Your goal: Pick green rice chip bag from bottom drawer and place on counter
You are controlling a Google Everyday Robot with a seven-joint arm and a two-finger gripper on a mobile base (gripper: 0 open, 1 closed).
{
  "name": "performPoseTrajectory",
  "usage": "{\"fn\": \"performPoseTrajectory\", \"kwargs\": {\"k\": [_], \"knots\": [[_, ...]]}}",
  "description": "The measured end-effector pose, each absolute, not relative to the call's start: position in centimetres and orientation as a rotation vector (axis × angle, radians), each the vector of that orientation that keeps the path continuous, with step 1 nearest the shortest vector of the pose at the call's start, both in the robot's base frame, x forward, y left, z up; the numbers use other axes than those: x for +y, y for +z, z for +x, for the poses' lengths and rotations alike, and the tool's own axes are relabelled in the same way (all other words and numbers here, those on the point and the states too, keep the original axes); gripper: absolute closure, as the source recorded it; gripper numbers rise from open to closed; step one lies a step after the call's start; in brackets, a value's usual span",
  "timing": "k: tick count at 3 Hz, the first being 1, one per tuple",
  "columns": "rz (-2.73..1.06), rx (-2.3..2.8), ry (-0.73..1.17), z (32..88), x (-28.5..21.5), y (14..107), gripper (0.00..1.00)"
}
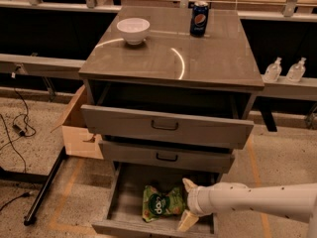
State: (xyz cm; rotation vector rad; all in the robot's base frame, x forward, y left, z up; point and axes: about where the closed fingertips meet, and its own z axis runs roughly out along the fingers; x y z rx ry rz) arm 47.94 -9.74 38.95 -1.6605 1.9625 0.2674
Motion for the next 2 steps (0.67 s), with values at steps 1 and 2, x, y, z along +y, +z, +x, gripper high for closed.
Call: {"fn": "performPoseTrajectory", "kwargs": {"k": [1,2], "knots": [[-1.65,1.976,0.31,46.9,-9.1,36.7,0.0],[-1.624,1.991,0.328,47.0,-8.8,35.5,0.0]]}}
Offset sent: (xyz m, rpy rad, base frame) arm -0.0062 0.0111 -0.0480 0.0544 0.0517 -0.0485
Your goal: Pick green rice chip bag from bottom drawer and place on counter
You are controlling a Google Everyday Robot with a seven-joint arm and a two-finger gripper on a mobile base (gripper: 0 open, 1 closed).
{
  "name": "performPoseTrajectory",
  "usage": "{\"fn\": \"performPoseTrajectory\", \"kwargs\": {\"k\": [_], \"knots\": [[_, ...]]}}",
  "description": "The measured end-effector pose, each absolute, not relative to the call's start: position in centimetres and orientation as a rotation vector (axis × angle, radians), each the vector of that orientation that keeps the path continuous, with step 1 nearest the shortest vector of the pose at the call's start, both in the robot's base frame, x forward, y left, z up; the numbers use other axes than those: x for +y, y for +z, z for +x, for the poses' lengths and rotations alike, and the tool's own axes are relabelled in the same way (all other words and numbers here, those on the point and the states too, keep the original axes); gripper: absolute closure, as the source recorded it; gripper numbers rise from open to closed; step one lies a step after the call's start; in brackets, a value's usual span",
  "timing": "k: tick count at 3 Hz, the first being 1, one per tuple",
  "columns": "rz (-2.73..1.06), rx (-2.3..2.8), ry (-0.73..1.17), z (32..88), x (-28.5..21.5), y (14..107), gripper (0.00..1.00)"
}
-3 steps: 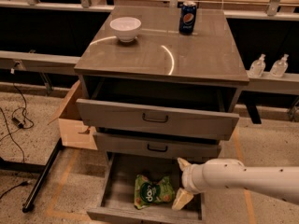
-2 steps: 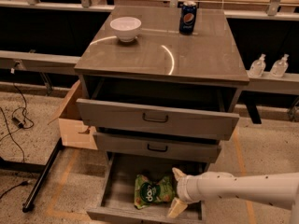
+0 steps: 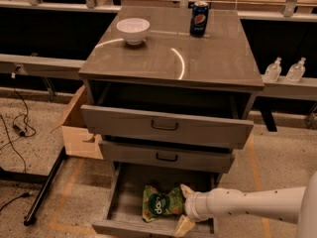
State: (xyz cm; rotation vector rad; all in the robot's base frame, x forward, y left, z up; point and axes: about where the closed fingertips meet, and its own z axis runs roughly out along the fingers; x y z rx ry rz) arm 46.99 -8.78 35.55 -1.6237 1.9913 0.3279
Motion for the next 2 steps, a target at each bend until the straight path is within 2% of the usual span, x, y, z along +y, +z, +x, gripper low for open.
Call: {"fn": "performPoseTrajectory", "kwargs": {"k": [2], "knots": [[-1.577,1.936,0.365,51.8,-5.8,30.8,0.0]]}}
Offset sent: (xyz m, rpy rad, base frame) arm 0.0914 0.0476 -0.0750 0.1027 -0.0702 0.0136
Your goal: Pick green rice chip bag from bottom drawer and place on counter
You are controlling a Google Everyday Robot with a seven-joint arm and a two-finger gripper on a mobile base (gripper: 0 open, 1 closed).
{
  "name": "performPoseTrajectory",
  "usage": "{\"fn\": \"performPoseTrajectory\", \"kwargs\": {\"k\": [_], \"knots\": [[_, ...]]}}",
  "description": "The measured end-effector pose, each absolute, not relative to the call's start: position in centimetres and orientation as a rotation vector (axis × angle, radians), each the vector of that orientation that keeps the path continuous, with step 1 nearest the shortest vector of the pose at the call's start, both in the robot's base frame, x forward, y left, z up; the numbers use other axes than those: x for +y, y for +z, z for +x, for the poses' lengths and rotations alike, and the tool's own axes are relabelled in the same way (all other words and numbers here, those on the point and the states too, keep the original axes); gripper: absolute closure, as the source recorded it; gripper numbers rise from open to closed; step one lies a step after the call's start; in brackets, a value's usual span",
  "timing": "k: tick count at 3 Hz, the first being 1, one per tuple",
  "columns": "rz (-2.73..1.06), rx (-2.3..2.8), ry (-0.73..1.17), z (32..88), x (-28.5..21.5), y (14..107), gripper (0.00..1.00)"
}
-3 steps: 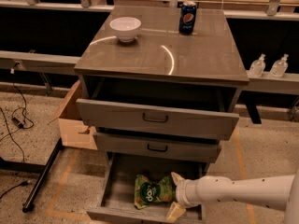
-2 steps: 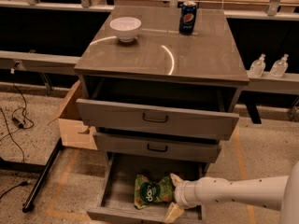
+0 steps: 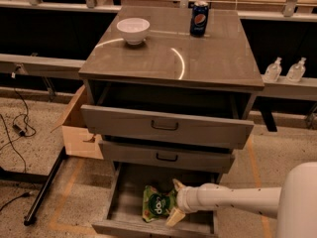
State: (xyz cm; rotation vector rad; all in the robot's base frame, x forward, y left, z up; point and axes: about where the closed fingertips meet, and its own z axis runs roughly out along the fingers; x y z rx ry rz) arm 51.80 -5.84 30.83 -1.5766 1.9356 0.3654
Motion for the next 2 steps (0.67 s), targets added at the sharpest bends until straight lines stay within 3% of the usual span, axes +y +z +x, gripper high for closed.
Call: {"fn": "performPoseTrajectory", "kwargs": {"k": [2], "knots": [[-1.598,1.934,0.382,57.2,-3.7,24.5,0.0]]}}
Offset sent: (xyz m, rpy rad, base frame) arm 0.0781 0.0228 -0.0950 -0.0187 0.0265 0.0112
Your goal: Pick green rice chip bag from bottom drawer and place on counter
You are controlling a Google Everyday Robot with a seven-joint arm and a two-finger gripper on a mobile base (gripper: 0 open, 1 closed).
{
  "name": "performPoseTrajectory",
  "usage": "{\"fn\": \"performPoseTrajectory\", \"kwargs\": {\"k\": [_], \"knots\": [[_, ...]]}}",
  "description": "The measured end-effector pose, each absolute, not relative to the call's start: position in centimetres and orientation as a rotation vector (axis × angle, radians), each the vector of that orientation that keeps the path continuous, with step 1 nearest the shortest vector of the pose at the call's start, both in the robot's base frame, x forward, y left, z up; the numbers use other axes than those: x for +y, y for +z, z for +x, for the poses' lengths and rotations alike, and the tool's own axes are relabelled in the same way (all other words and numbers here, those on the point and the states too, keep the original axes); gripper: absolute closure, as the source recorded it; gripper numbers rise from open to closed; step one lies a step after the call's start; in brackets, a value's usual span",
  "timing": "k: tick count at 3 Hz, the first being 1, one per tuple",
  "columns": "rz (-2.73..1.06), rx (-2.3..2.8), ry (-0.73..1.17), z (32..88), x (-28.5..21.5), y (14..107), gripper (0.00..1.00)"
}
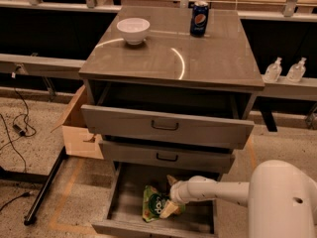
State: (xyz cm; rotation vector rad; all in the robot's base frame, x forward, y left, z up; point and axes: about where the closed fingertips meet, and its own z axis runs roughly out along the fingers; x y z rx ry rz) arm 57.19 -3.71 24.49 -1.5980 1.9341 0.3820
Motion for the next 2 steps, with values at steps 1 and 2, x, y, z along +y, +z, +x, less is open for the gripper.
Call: {"fn": "performPoseTrajectory", "kwargs": {"k": [1,2], "knots": [[-1.605,1.944,0.371,58.4,-3.1,21.8,0.0],[-1.626,1.956,0.36,58.7,-2.4,19.0,0.0]]}}
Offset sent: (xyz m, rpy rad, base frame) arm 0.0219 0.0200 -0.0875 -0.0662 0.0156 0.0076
